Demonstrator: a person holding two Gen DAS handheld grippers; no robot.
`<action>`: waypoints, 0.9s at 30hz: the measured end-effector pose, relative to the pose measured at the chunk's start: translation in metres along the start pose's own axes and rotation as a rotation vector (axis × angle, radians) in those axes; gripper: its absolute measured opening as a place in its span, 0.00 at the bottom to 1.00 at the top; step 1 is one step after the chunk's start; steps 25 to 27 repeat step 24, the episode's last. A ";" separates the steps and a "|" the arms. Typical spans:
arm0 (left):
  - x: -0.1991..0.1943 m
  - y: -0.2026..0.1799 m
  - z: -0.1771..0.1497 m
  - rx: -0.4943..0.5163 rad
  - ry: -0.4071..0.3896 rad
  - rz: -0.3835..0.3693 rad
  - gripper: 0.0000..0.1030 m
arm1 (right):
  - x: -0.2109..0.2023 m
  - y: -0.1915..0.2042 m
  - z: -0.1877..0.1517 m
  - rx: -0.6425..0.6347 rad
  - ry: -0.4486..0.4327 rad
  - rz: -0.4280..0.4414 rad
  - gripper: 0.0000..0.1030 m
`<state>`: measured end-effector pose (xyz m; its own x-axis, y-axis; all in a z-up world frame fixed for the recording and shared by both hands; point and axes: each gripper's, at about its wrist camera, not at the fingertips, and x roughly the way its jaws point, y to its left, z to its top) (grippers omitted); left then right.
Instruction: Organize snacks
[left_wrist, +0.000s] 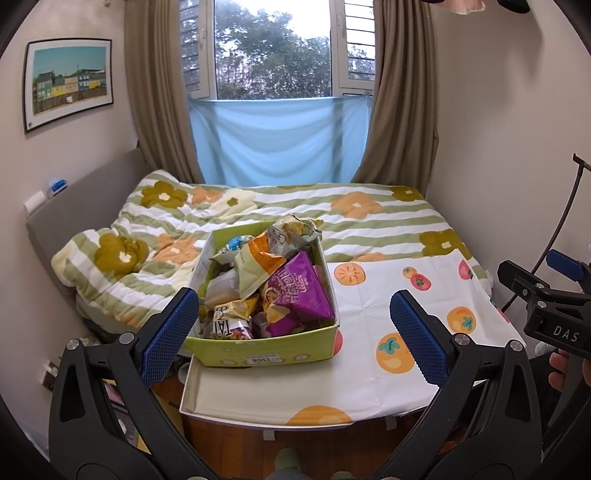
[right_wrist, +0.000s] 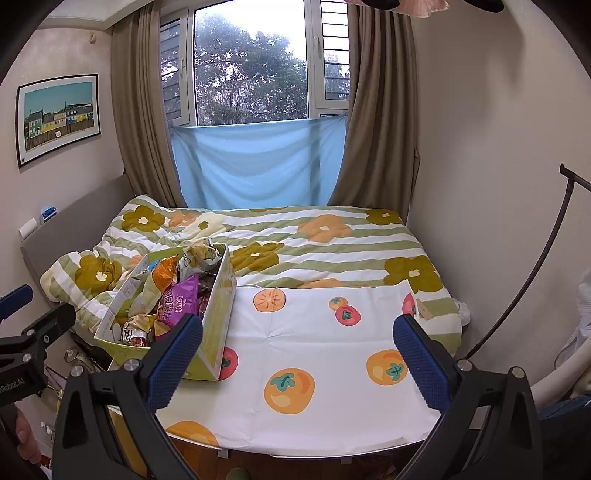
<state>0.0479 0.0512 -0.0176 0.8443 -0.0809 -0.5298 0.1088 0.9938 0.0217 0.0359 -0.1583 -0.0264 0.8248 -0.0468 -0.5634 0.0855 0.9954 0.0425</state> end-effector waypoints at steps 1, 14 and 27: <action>0.001 0.000 0.000 -0.001 0.002 -0.001 0.99 | 0.000 0.000 0.000 0.000 0.001 0.001 1.00; 0.003 -0.002 -0.001 0.006 0.000 -0.004 0.99 | 0.003 0.001 0.003 0.007 0.003 -0.008 1.00; 0.012 -0.001 -0.001 -0.009 0.020 -0.007 0.99 | 0.009 0.000 0.004 0.011 0.015 -0.002 1.00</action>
